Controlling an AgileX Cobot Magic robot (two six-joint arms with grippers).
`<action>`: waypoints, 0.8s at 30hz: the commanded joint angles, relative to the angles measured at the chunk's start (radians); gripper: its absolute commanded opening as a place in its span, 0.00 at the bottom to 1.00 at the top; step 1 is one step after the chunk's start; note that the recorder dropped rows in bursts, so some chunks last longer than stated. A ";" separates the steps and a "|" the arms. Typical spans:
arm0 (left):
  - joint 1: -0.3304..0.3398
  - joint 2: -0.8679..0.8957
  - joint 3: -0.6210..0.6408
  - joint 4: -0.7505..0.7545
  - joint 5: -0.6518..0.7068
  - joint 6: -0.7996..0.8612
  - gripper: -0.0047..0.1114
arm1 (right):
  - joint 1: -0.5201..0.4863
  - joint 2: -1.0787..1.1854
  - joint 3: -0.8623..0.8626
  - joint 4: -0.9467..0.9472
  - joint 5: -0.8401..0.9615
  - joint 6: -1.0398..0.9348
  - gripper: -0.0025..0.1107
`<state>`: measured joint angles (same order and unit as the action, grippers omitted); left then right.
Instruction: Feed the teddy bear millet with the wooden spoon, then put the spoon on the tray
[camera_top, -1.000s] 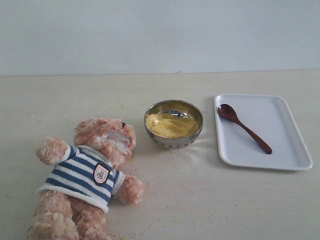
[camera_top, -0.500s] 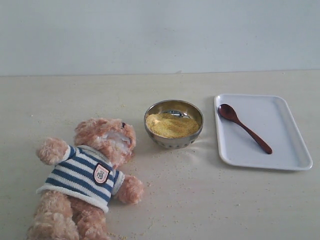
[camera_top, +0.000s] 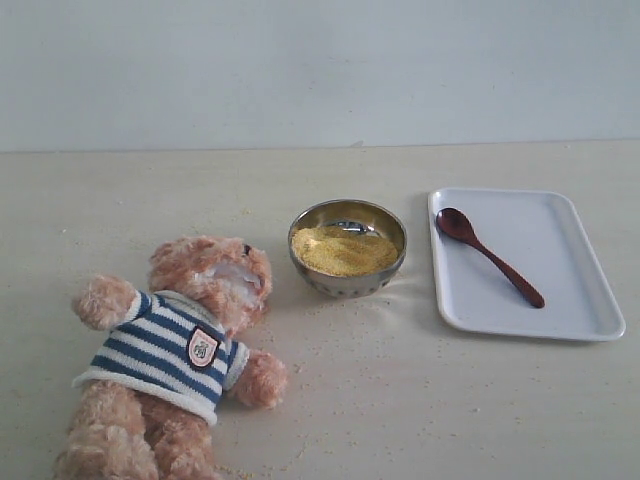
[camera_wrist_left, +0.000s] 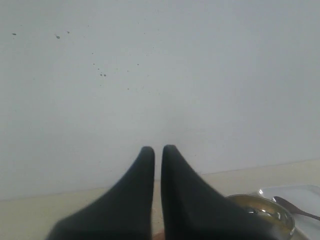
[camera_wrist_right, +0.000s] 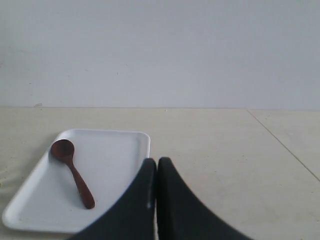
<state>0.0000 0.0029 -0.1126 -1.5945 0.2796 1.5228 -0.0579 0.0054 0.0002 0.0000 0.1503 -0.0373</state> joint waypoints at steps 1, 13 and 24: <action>-0.004 -0.003 0.006 0.000 0.004 -0.010 0.08 | -0.002 -0.005 0.000 -0.008 -0.011 0.003 0.02; -0.004 -0.003 -0.025 0.896 0.001 -0.982 0.08 | -0.002 -0.005 0.000 -0.008 -0.009 0.003 0.02; -0.035 -0.003 0.079 1.459 -0.378 -1.523 0.08 | -0.002 -0.005 0.000 -0.008 -0.009 0.003 0.02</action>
<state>-0.0156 0.0029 -0.0623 -0.2181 0.0000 0.1121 -0.0579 0.0054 0.0002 0.0000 0.1503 -0.0350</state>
